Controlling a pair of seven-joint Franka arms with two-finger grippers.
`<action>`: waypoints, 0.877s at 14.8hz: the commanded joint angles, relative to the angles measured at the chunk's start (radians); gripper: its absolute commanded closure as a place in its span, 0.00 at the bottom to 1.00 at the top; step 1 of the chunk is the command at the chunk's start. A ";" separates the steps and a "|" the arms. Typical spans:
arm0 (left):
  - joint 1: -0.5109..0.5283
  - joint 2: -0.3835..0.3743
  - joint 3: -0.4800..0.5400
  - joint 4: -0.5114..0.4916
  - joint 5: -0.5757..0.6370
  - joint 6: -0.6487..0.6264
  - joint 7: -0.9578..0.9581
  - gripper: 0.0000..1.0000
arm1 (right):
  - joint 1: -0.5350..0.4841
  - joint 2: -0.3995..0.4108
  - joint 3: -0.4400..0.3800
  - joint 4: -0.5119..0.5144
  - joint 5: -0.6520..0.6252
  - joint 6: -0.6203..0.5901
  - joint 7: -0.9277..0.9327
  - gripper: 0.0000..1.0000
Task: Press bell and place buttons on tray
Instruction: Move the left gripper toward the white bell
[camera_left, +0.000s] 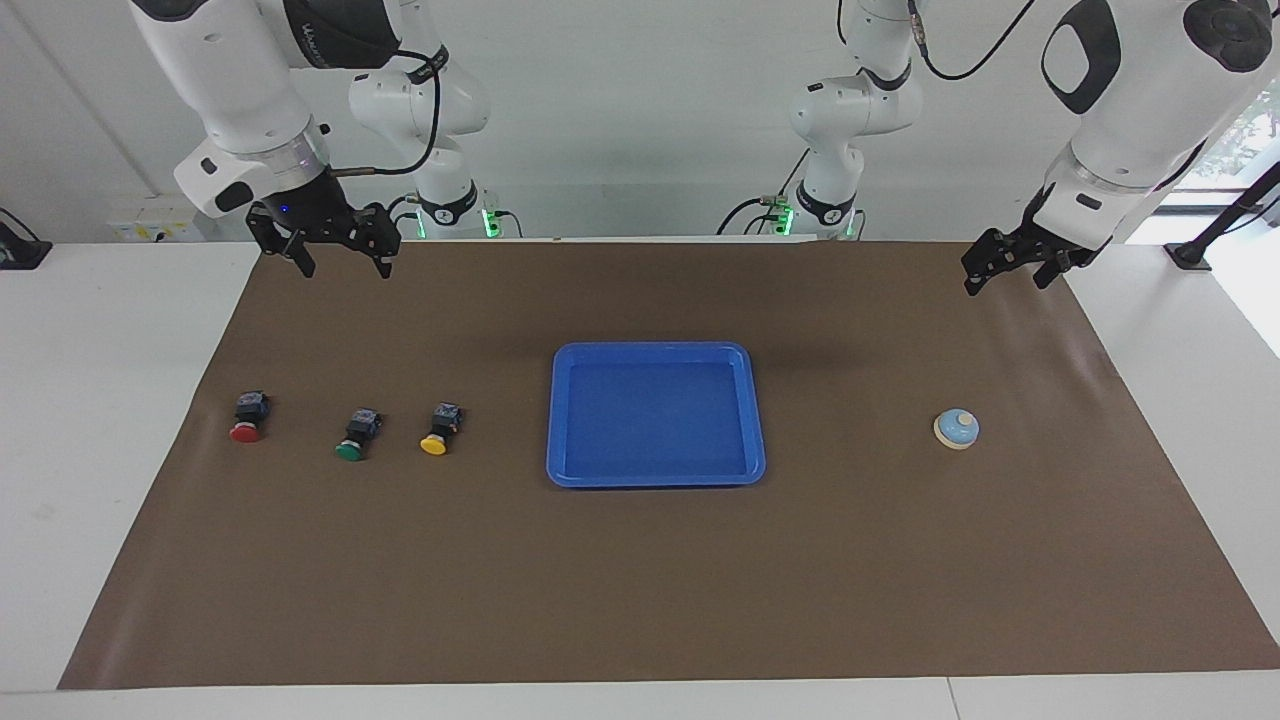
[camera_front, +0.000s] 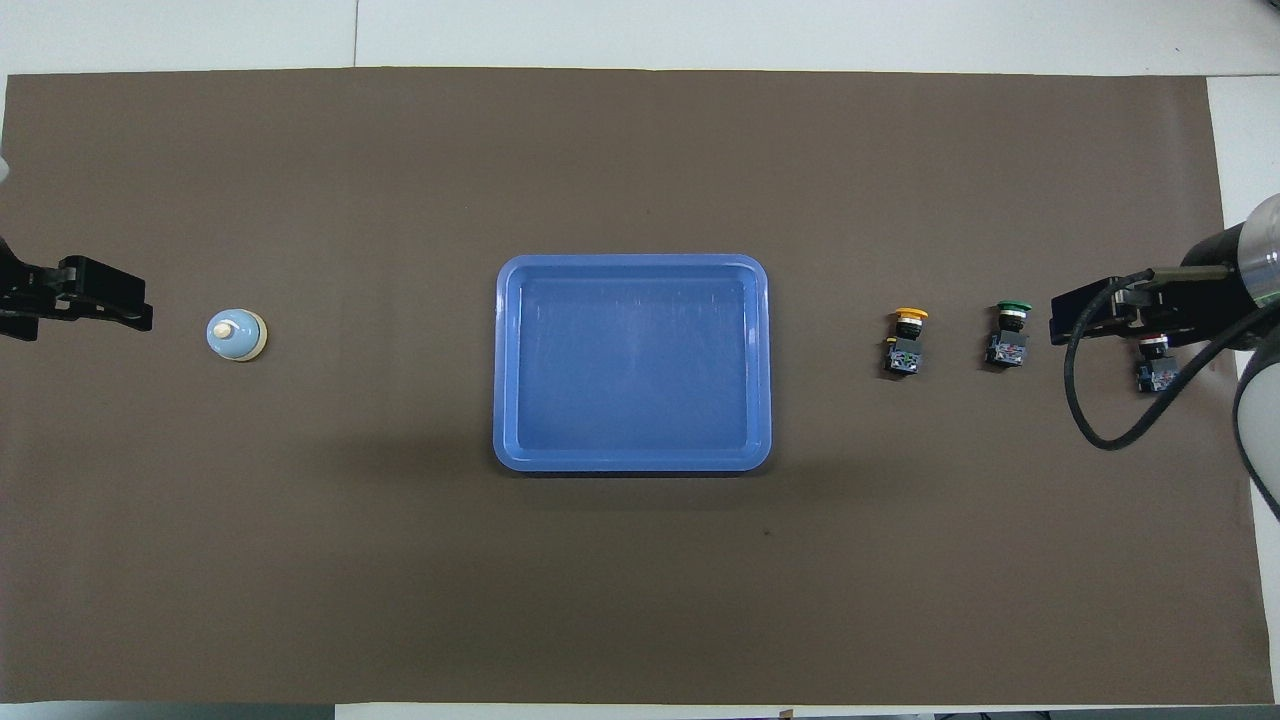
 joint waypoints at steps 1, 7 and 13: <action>-0.007 -0.009 0.003 0.002 0.019 0.003 -0.003 0.00 | -0.013 -0.015 0.008 -0.016 -0.012 0.005 -0.025 0.00; -0.010 -0.012 0.000 -0.003 0.015 0.020 0.001 0.00 | -0.013 -0.015 0.008 -0.016 -0.014 0.004 -0.025 0.00; 0.002 -0.026 0.002 -0.045 0.018 0.080 -0.026 1.00 | -0.013 -0.015 0.008 -0.016 -0.012 0.005 -0.025 0.00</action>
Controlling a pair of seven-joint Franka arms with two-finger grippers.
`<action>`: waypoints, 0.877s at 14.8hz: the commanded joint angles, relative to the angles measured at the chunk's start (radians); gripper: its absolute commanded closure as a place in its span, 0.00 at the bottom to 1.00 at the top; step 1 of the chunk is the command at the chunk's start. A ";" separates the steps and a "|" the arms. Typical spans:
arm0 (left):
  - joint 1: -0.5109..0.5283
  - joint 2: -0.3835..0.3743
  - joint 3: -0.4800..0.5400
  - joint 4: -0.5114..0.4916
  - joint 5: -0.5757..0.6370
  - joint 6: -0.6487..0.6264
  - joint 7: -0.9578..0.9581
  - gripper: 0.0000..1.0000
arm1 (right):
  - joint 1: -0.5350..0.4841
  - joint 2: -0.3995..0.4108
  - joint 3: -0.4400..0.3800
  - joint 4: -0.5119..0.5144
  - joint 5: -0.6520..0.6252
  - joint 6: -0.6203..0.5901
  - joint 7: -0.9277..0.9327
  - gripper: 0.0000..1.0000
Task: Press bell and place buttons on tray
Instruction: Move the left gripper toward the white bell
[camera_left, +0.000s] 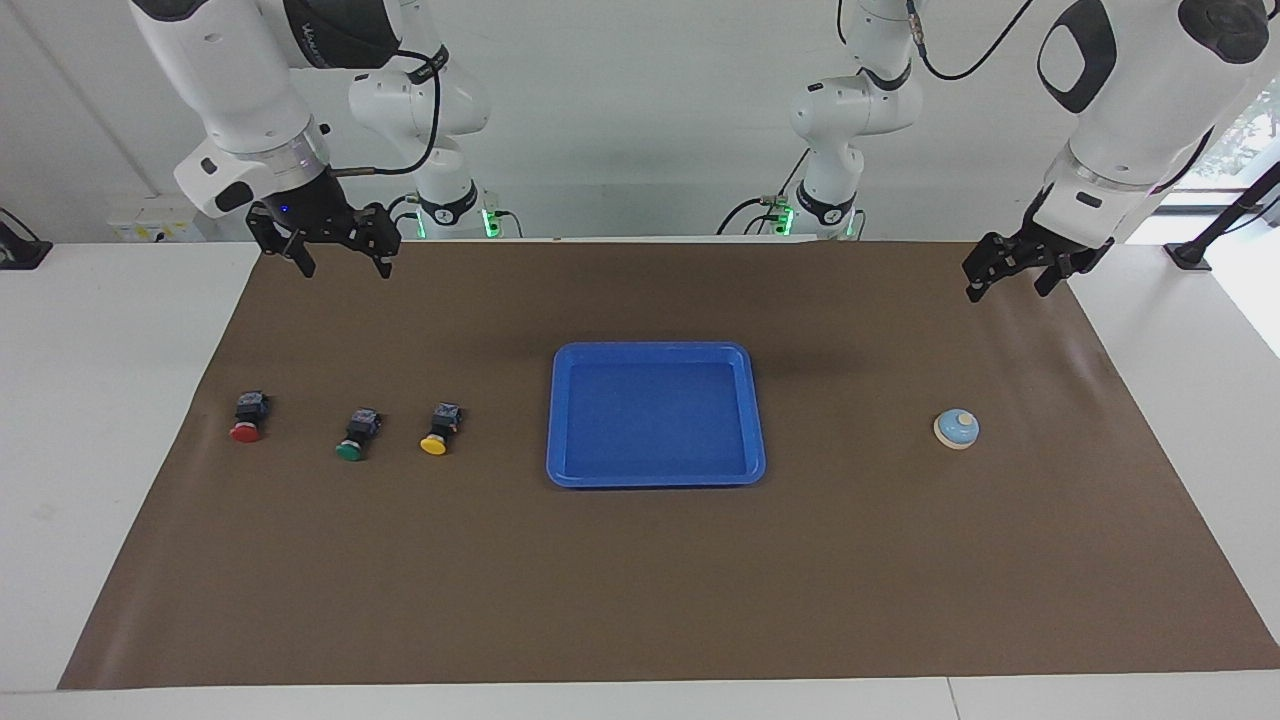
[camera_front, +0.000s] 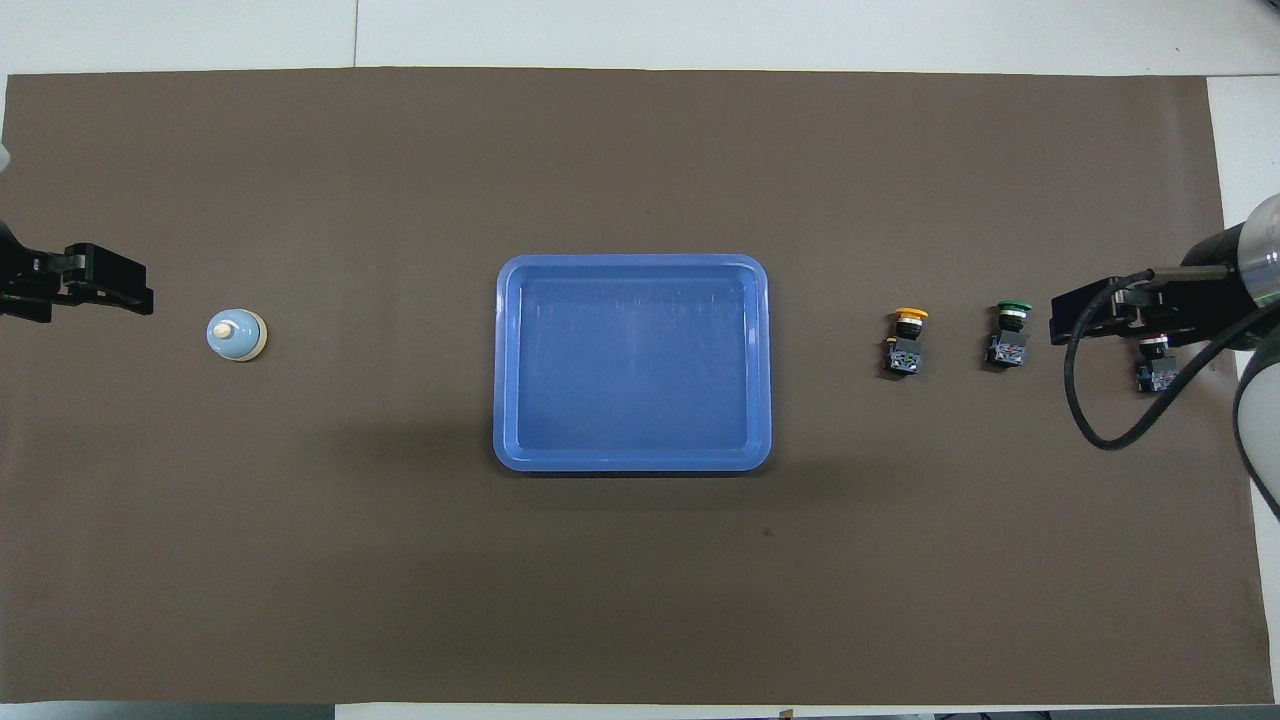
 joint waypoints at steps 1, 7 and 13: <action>0.010 -0.039 0.012 -0.066 0.016 0.041 -0.020 1.00 | -0.013 -0.015 0.008 -0.016 -0.012 0.005 -0.025 0.00; 0.039 -0.021 0.012 -0.226 0.016 0.223 -0.014 1.00 | -0.013 -0.015 0.008 -0.016 -0.012 0.005 -0.025 0.00; 0.095 0.111 0.013 -0.337 0.018 0.507 0.054 1.00 | -0.013 -0.015 0.008 -0.016 -0.012 0.004 -0.025 0.00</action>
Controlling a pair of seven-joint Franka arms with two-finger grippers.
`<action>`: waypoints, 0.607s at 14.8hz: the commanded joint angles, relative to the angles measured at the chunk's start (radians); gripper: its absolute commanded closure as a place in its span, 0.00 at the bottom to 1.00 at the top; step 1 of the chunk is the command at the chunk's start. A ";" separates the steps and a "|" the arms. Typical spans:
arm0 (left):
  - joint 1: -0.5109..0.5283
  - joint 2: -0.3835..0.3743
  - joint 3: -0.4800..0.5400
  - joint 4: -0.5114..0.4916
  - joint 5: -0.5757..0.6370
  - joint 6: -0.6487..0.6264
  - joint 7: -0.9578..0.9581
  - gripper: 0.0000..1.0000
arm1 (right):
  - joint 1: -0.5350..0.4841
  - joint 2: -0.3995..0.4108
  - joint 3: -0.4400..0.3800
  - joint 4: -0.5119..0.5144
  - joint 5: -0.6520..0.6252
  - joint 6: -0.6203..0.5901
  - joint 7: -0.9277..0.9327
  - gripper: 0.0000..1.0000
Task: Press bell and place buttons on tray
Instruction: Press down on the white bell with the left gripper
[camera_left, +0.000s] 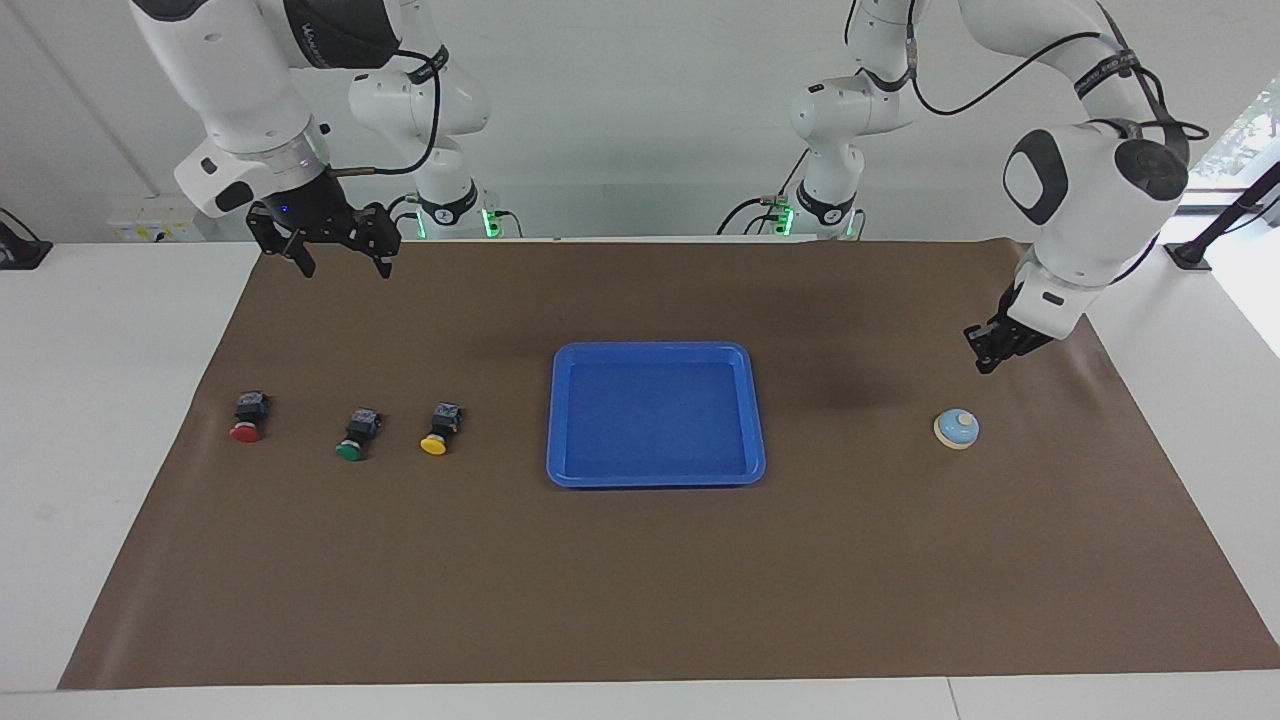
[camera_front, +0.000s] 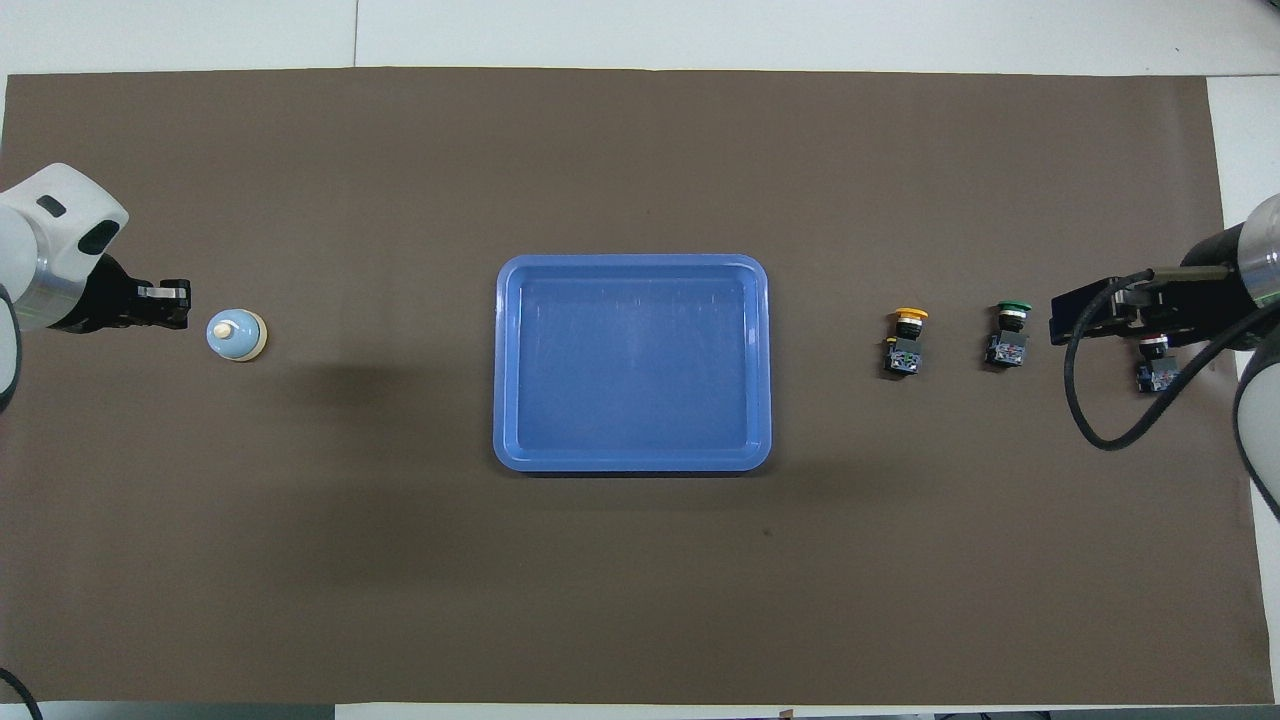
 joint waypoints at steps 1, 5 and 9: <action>0.039 0.039 -0.004 -0.011 0.015 0.075 0.025 1.00 | -0.013 -0.015 0.008 -0.016 -0.012 0.005 -0.025 0.00; 0.034 0.071 -0.004 -0.057 0.017 0.144 0.019 1.00 | -0.013 -0.015 0.008 -0.016 -0.012 0.005 -0.025 0.00; 0.026 0.099 -0.004 -0.057 0.015 0.153 0.019 1.00 | -0.013 -0.015 0.008 -0.016 -0.014 0.005 -0.025 0.00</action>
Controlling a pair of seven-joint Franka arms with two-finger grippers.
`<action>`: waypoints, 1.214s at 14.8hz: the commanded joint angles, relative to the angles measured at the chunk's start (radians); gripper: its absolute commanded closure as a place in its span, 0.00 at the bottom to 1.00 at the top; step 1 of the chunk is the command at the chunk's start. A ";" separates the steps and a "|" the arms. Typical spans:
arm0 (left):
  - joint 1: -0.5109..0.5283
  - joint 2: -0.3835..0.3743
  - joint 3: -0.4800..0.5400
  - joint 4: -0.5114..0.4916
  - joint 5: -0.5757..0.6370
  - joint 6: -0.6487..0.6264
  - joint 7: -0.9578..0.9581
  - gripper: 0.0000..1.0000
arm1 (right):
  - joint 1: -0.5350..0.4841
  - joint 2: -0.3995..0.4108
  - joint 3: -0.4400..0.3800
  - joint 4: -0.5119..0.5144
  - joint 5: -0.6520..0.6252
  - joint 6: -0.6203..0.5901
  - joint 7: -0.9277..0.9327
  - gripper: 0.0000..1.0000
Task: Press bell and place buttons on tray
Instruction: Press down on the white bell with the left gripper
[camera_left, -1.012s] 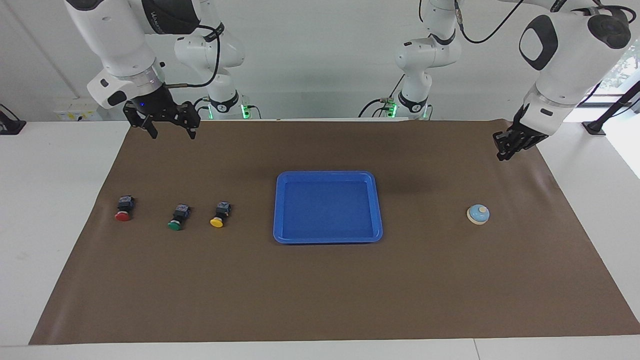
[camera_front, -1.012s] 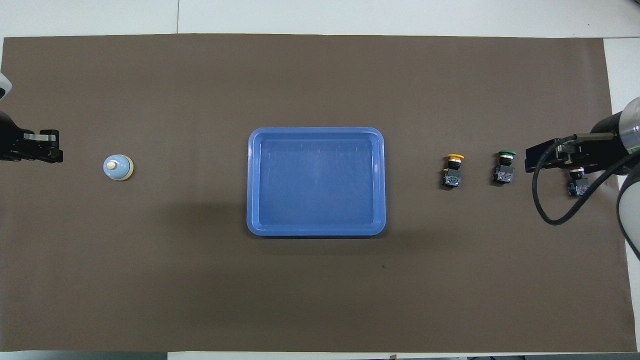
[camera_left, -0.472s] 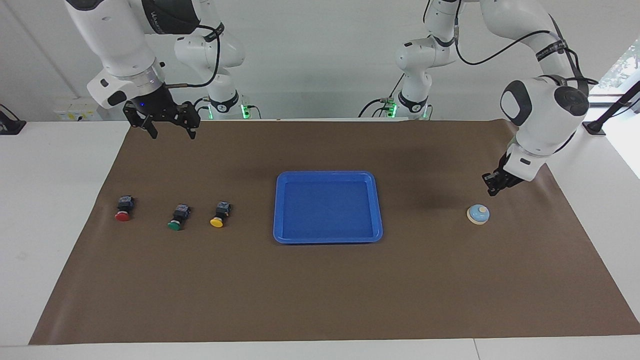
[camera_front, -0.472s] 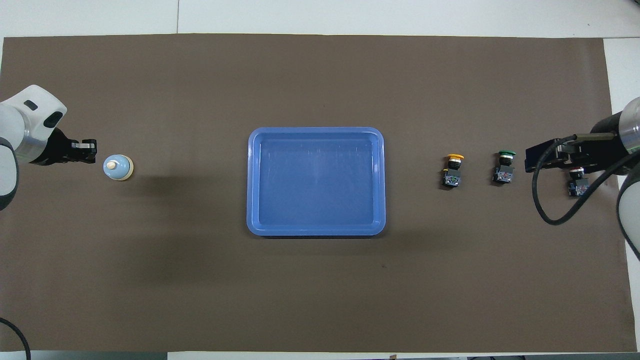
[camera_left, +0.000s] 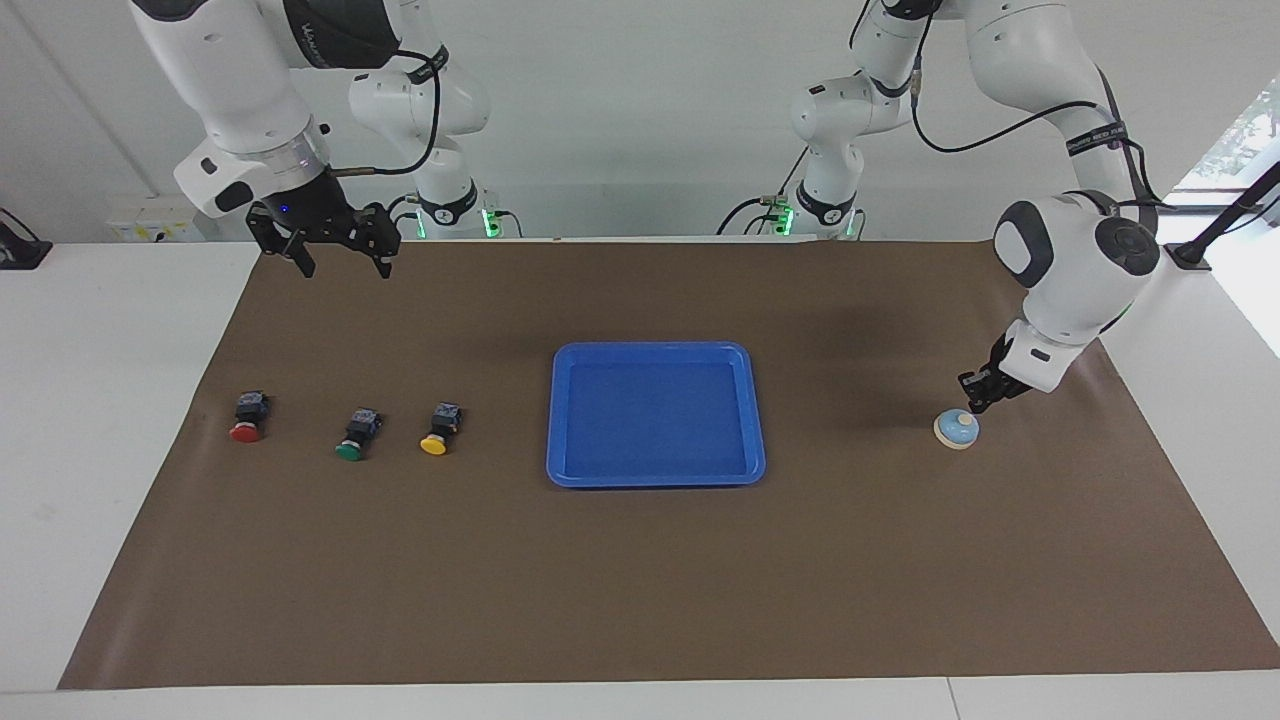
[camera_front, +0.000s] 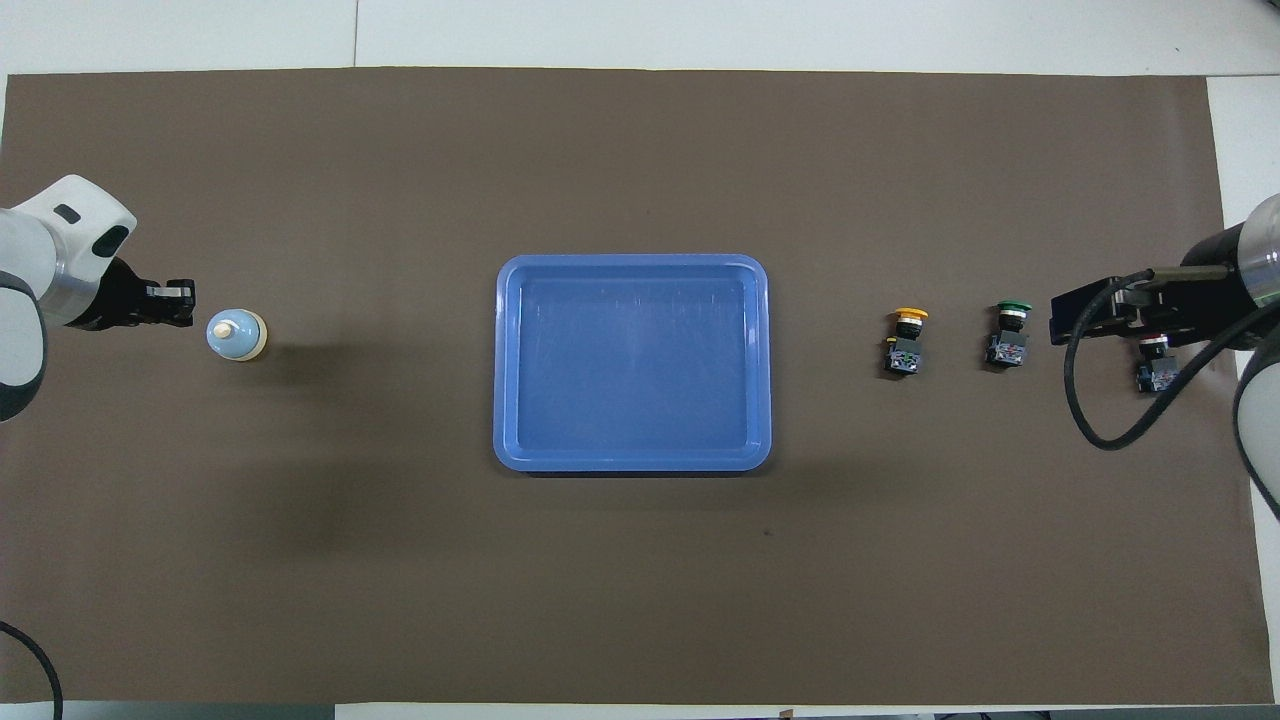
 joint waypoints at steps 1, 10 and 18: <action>-0.004 0.002 0.005 -0.016 0.016 0.026 0.002 1.00 | -0.013 -0.015 0.008 -0.016 -0.012 0.005 -0.025 0.00; 0.002 0.025 0.005 -0.055 0.016 0.076 0.003 1.00 | -0.013 -0.015 0.008 -0.016 -0.012 0.004 -0.025 0.00; 0.003 0.031 0.005 -0.122 0.015 0.164 0.003 1.00 | -0.013 -0.015 0.008 -0.016 -0.012 0.004 -0.025 0.00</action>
